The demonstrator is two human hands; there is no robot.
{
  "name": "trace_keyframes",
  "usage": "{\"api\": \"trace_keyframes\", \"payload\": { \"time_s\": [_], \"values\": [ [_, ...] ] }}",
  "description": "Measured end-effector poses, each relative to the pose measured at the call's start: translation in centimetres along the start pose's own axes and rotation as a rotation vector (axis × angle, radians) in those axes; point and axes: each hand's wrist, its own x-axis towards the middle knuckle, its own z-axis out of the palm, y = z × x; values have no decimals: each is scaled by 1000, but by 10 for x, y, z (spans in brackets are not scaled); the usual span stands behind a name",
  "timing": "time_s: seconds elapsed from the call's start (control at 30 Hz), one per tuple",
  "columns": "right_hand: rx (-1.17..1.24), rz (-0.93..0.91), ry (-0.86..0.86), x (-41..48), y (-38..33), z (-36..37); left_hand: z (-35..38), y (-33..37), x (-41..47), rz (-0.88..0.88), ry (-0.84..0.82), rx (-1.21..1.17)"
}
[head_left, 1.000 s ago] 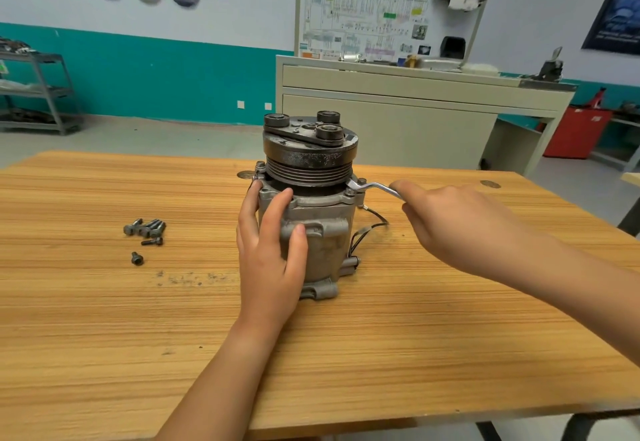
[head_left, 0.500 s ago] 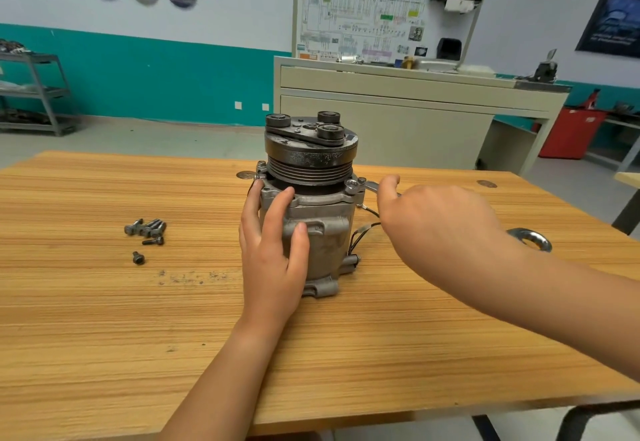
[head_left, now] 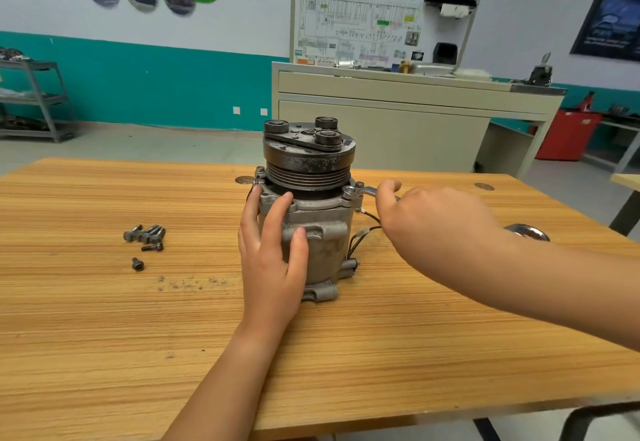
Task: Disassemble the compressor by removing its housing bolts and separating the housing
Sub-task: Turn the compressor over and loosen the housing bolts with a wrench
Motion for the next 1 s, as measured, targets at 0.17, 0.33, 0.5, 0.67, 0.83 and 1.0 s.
{"api": "trace_keyframes", "payload": {
  "time_s": [0.17, 0.33, 0.5, 0.67, 0.83, 1.0],
  "values": [
    [-15, -81, 18, 12, 19, 1, 0, -1, 0, 0, -3, -6],
    [-182, -251, 27, 35, 52, 6, -1, 0, 0, -6, -13, -14],
    [52, -159, 118, 73, 43, 41, 0, -1, 0, 0, -19, -16],
    [319, -171, 525, 85, 33, 63, 0, -2, 1, 0, -16, -11],
    [722, 79, 634, 44, 31, 54, 1, -1, 1, 0, -11, -17],
    [630, -4, 310, -5, 8, 44, 1, -1, 0, 4, 3, -8]
  ]
}}
